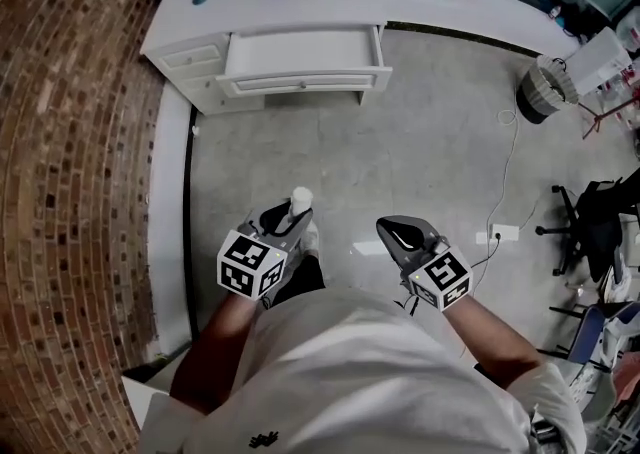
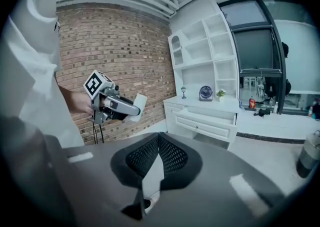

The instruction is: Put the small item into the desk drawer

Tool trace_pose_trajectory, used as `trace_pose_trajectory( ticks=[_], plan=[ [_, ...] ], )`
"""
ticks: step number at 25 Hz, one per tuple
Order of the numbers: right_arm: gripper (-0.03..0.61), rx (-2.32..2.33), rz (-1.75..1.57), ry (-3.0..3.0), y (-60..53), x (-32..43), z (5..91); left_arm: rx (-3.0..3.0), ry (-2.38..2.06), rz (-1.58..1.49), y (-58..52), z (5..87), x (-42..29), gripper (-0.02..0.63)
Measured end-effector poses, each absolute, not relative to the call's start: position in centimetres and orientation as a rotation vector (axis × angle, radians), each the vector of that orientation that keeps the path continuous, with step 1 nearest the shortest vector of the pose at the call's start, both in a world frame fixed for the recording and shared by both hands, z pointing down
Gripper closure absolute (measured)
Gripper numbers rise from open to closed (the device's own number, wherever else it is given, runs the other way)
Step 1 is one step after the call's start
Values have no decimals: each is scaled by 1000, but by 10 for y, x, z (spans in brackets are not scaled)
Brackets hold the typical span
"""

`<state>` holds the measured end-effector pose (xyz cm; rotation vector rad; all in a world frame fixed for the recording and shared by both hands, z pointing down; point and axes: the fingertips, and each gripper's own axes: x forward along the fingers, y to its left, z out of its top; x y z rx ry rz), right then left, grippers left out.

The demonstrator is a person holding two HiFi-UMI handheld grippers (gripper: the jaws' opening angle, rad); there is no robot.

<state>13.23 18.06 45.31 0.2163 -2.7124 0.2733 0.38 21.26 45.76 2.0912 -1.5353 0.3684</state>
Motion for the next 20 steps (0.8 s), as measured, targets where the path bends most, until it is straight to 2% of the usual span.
trace_pose_trajectory(
  ticks=[11,20],
  plan=[
    [565,322,295,-2706,107,27,444,2164,-1452,409,136,462,-94,485],
    [565,333,341,-2680,65,11,451,2169,-1395,444,75,477,-112,485]
  ],
)
